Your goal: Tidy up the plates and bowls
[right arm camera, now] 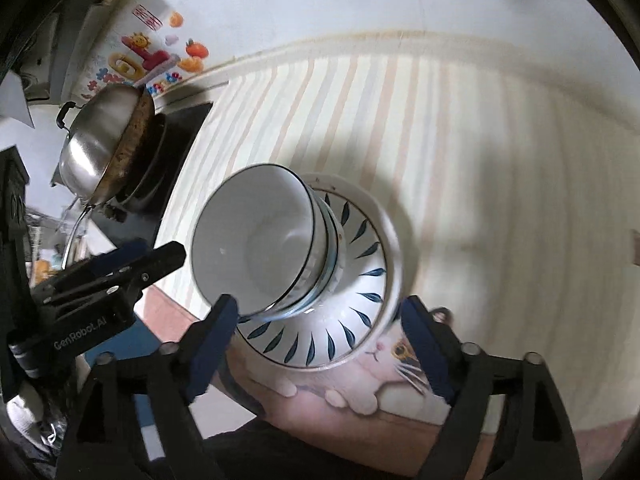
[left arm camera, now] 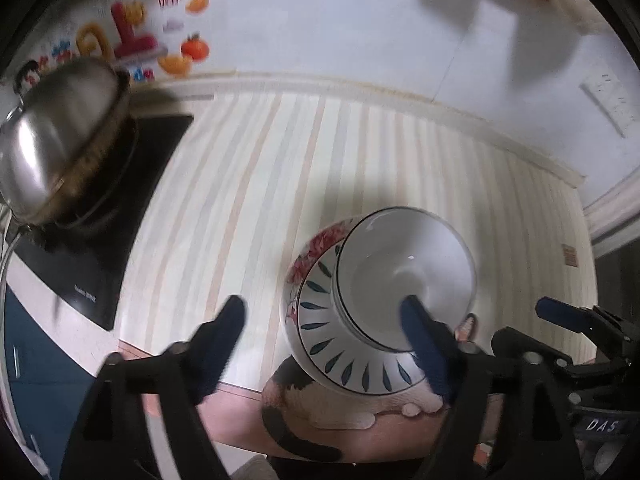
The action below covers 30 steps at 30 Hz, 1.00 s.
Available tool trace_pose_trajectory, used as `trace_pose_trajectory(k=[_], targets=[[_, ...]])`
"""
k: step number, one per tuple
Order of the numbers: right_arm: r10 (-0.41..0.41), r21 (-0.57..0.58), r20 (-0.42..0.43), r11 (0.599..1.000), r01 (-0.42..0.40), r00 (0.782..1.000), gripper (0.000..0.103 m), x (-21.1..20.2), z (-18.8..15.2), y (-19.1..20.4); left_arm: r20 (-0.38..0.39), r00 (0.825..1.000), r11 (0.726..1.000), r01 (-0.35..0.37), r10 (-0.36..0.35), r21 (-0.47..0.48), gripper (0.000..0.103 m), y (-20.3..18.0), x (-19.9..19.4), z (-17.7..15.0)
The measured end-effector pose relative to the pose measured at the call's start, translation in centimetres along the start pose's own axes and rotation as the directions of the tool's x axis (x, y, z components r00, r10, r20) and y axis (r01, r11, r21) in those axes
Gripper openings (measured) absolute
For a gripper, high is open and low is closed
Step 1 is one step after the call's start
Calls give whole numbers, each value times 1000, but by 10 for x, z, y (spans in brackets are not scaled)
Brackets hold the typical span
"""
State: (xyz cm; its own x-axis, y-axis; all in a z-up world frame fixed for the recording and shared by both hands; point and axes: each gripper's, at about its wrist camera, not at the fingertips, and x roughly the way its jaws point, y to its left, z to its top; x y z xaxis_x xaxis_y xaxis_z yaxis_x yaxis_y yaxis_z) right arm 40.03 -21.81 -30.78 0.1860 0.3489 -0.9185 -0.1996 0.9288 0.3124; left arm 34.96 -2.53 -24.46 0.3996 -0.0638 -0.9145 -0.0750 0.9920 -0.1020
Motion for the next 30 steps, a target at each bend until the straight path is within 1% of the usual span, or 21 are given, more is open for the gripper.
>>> trace_pose_trajectory(k=[2, 4, 6, 9, 10, 12, 17, 21, 25, 29, 30], targets=[[-54, 9, 64, 999, 53, 996, 92, -22, -10, 12, 38, 999, 1000, -9, 8, 27, 90, -1, -16, -3], [-99, 25, 126, 995, 97, 987, 94, -42, -20, 24, 92, 995, 997, -31, 25, 66, 91, 0, -36, -8], [-147, 44, 195, 989, 141, 970, 96, -66, -31, 40, 134, 991, 995, -33, 20, 90, 95, 4, -55, -13], [-200, 73, 276, 980, 187, 940, 98, -95, -45, 62, 165, 986, 994, -17, -2, 112, 96, 10, -83, -22], [-216, 87, 303, 976, 199, 928, 98, -107, -52, 69, 151, 988, 993, -17, -1, 118, 96, 12, -92, -27], [-231, 102, 331, 973, 209, 915, 99, -123, -62, 79, 177, 984, 992, -18, -5, 128, 97, 16, -110, -35], [-255, 115, 376, 967, 229, 891, 100, -157, -92, 100, 221, 975, 992, -4, -24, 129, 99, 22, -144, -55], [-257, 117, 417, 966, 229, 872, 100, -182, -117, 113, 251, 967, 992, 4, -35, 123, 99, 25, -169, -77], [-243, 111, 452, 970, 216, 858, 100, -206, -149, 127, 281, 959, 993, 2, -34, 115, 99, 24, -193, -100], [-253, 96, 486, 967, 237, 837, 101, -227, -180, 136, 324, 946, 995, -8, -23, 95, 99, 22, -221, -127], [-251, 94, 491, 967, 236, 834, 101, -231, -187, 138, 329, 944, 996, -12, -19, 92, 99, 22, -227, -132]])
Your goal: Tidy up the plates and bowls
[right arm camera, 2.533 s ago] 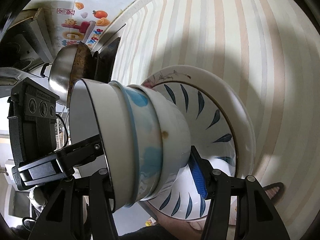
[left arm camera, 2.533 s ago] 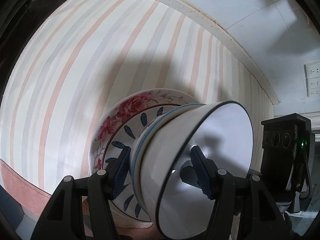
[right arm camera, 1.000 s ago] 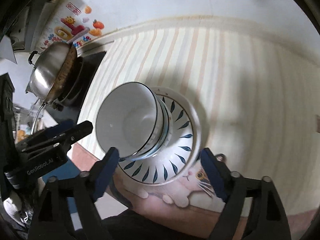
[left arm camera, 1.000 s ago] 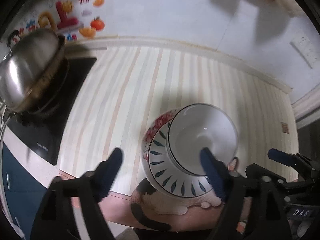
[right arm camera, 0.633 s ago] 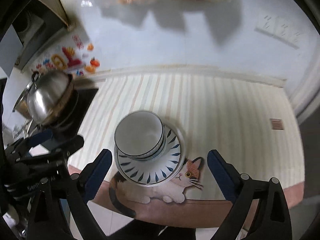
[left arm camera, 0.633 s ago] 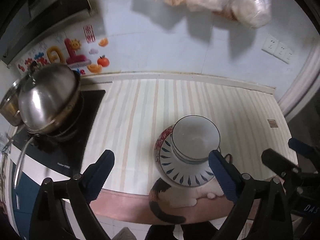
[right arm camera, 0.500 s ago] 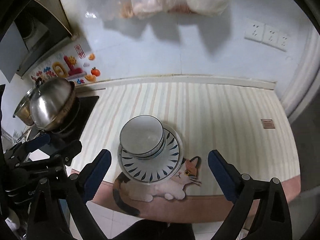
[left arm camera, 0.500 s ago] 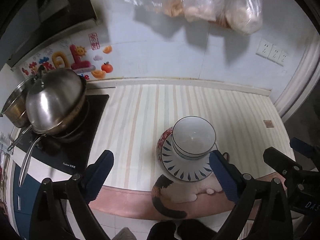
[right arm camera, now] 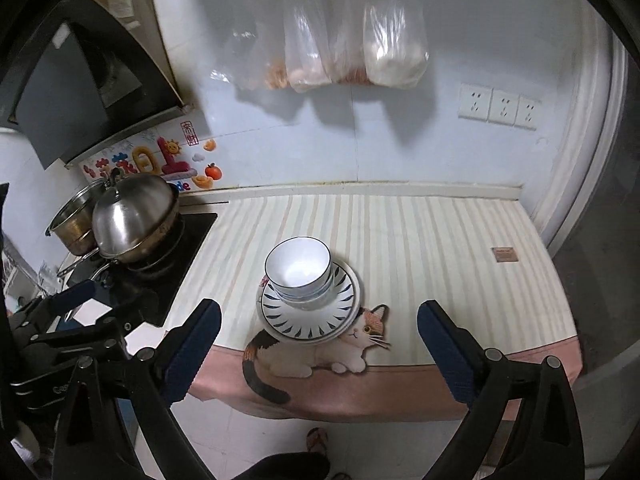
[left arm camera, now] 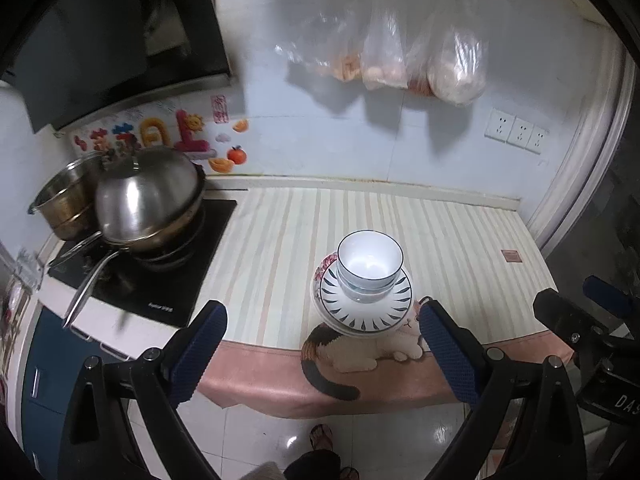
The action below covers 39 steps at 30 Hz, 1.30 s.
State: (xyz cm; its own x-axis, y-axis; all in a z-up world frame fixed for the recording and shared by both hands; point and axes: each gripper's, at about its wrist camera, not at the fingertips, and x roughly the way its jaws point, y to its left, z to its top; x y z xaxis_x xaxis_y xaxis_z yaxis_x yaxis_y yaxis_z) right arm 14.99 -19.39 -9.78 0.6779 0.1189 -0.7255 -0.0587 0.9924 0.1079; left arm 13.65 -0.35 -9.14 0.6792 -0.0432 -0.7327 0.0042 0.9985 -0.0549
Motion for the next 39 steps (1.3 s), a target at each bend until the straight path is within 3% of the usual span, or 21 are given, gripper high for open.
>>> trace_pose_trajectory(k=[8, 17, 26, 39], targets=[[2, -29, 65, 1000, 0, 998, 101, -77, -36, 3, 54, 998, 999, -31, 32, -30, 99, 0, -67, -29], [-25, -40, 142, 999, 31, 990, 101, -137, -55, 17, 89, 995, 999, -36, 38, -17, 99, 9, -106, -46], [-51, -12, 157, 998, 54, 986, 102, -152, -62, 25, 102, 994, 999, -29, 27, 13, 99, 15, -117, -52], [-43, -29, 131, 998, 47, 990, 102, -143, -68, 36, 113, 993, 999, -35, 34, 7, 99, 30, -124, -58]])
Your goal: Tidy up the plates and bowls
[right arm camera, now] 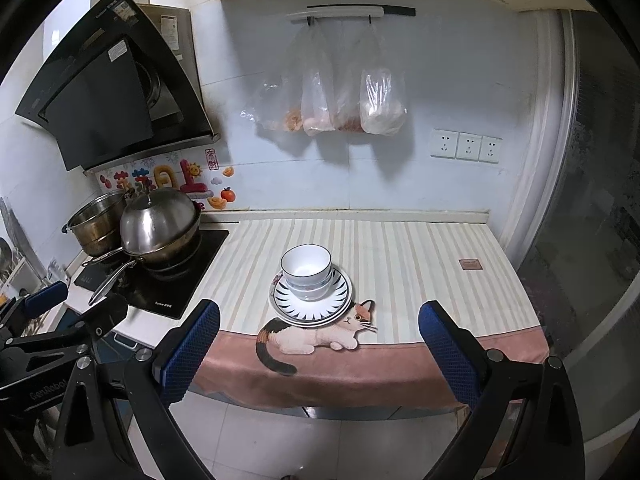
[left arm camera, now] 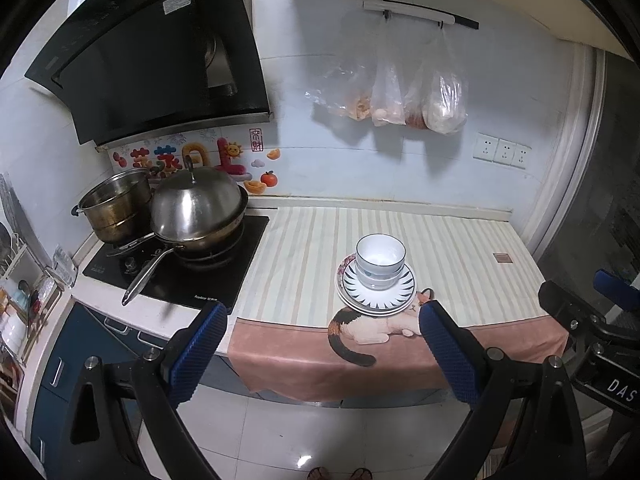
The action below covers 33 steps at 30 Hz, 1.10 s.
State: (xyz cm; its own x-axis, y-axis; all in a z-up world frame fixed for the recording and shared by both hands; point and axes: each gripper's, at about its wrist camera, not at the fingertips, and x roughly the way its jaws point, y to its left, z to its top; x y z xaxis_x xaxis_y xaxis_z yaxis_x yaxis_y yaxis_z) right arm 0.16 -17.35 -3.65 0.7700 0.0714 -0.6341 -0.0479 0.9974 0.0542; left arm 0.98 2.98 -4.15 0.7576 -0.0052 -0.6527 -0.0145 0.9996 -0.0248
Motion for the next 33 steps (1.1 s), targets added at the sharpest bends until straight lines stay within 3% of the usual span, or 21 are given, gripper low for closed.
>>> trace_pose_trajectory(k=[33], targets=[[-7, -1, 6, 1000, 7, 1000, 102, -6, -4, 2, 9, 1000, 1000, -9, 9, -19, 99, -6, -15, -5]])
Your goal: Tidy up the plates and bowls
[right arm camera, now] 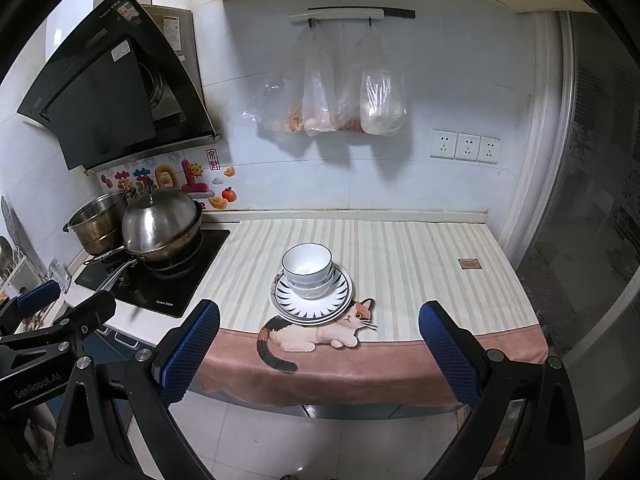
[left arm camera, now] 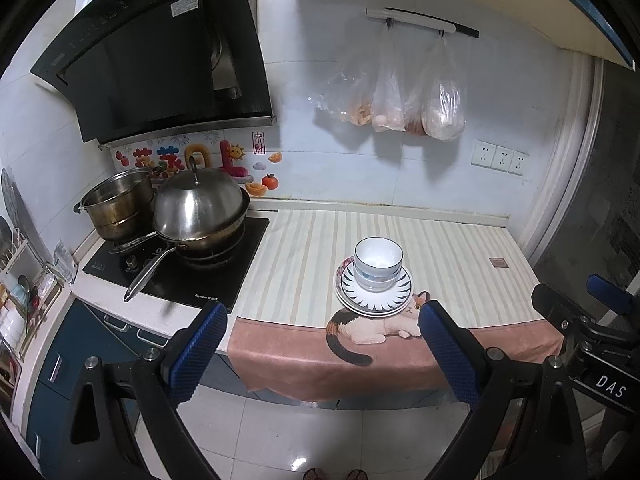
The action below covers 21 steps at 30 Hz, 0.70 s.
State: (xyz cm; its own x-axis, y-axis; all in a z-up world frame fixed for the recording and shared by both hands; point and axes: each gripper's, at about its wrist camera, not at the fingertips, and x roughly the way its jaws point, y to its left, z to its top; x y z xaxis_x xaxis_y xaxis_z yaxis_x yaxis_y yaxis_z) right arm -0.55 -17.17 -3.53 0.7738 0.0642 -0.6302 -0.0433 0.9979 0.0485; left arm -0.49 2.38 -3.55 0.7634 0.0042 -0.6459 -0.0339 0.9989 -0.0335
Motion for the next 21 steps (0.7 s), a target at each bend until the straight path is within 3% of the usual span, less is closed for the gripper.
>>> trace_pose_trajectory(k=[21], targets=[[7, 24, -25, 1000, -7, 1000, 102, 11, 2, -9, -8, 1000, 1000, 4, -4, 1, 99, -5, 1, 3]])
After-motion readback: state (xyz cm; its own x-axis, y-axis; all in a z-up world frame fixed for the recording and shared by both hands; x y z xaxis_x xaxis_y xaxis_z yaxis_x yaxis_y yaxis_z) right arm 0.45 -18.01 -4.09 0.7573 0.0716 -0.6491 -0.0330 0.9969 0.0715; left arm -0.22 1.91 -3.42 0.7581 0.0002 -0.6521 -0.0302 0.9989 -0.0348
